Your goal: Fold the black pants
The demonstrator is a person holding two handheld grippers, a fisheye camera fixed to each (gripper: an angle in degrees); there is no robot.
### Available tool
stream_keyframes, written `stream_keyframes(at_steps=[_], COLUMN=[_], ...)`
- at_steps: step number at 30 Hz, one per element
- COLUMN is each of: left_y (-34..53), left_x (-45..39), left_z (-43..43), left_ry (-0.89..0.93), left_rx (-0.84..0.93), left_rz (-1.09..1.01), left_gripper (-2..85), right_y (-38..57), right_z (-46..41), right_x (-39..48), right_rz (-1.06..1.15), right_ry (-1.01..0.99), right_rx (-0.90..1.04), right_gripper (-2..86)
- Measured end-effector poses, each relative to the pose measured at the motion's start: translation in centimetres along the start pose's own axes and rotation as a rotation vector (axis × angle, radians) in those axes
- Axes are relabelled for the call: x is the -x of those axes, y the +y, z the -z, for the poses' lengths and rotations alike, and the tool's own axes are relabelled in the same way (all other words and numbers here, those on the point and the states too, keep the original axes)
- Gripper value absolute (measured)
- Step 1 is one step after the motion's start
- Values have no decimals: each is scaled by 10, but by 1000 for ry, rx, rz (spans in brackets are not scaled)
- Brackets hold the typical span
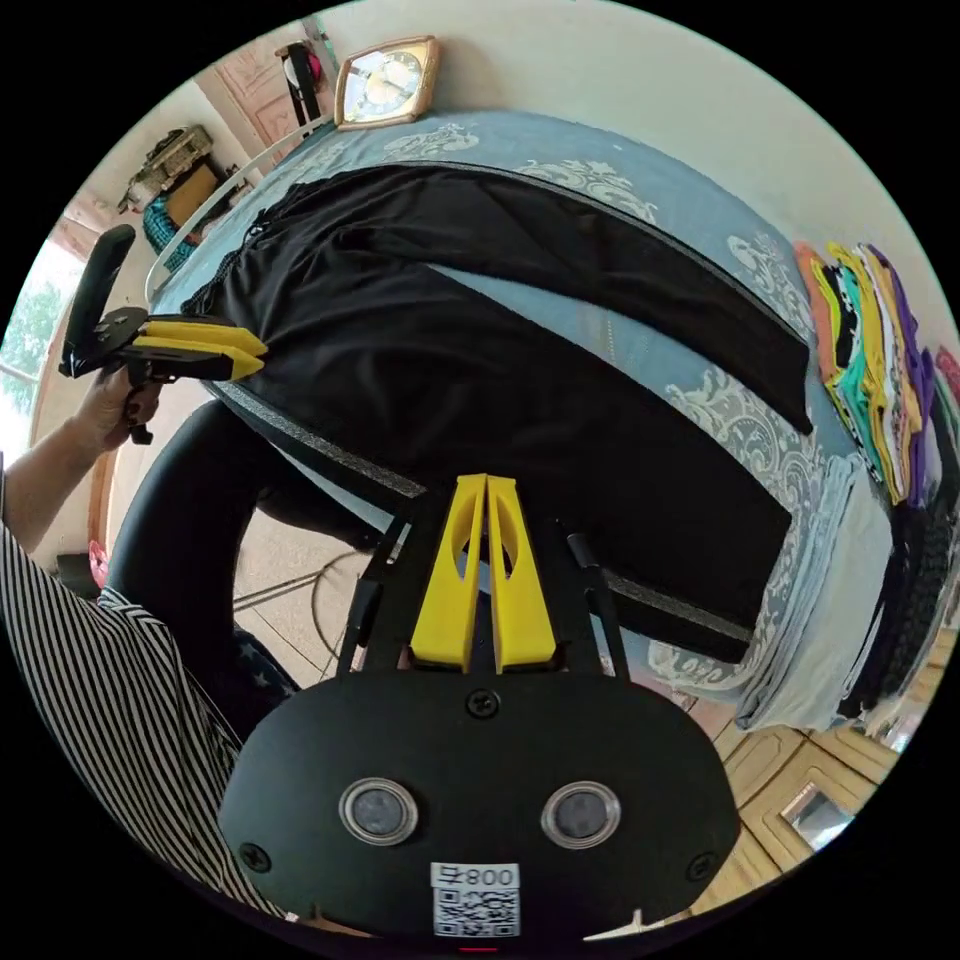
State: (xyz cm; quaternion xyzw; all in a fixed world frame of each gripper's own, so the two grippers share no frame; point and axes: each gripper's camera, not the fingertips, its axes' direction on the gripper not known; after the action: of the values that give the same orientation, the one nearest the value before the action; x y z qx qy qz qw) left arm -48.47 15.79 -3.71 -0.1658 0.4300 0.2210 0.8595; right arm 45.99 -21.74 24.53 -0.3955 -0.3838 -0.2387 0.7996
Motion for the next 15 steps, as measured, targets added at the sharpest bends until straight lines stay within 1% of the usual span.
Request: stream_keyframes(at_steps=[1,2,3,4,6,9,12,13,15], left_y=[-5,-13,-14,-15,-25,-49,-86,-92,-110], left_x=[-3,-7,-10,-9,-6,-13,-19,-19,-16], left_z=[-10,-30,-36,-38,-43,-40,-59,-65,-97], left_ry=[-2,-19,-51,-52,-1,3,5,5,-10], left_rx=[26,92,56,59,89,27,30,41,135], left_rz=[-13,-32,-29,-16,16,-27,-73,-78,-79], left_gripper=[68,66,63,61,52,42,38,37,36], right_y=[12,23,28,39,48,61,75,80,86], right_z=[0,-3,-7,-9,-2,22,40,37,20], right_x=[-25,-46,-54,-62,-66,-82,-124,-138,-151], right_rz=[-77,-138,-159,-179,-203,-265,-384,-416,-442], right_ry=[17,19,13,-35,-78,-37,8,19,35], right_rx=[16,35,55,43,26,-42,-98,-83,-2], right_gripper=[2,1,1,1,1,1,1,1,2])
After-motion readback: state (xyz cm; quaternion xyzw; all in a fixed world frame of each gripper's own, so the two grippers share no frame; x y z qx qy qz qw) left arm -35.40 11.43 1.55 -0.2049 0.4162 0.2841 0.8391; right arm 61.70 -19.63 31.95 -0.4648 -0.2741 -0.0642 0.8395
